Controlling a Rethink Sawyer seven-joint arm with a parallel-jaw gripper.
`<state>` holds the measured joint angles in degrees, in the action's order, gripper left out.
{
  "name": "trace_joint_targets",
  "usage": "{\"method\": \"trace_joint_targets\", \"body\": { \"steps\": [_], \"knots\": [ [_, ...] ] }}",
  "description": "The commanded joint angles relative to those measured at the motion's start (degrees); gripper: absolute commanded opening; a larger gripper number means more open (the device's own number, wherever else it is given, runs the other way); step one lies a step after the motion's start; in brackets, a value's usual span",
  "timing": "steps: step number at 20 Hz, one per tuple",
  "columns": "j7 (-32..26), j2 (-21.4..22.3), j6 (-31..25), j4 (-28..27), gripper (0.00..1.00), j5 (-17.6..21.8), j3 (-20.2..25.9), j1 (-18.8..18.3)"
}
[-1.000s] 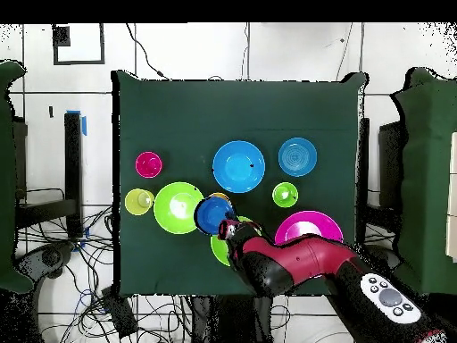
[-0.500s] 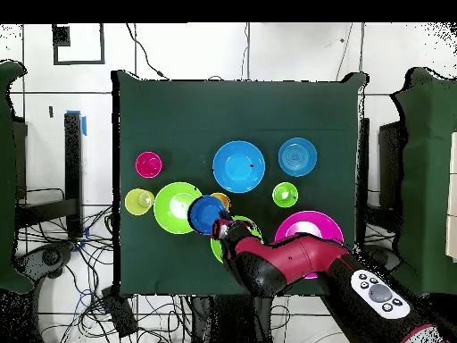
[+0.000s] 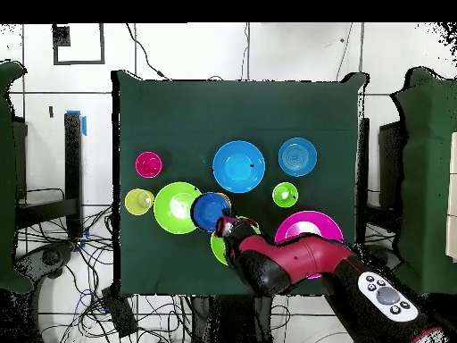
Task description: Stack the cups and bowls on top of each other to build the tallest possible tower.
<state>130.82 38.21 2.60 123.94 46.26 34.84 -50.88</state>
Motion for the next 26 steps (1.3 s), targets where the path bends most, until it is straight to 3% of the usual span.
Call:
{"method": "trace_joint_targets", "body": {
  "steps": [1, 12, 26],
  "knots": [
    [-1.2, -2.8, -5.4, -4.1, 0.0, -0.4, 5.3, -1.5],
    [0.3, 0.4, -5.2, -3.5, 0.0, -2.3, 5.1, -0.5],
    [0.2, 0.1, -3.0, -5.3, 0.0, -1.7, 3.6, 1.7]
  ]
}}
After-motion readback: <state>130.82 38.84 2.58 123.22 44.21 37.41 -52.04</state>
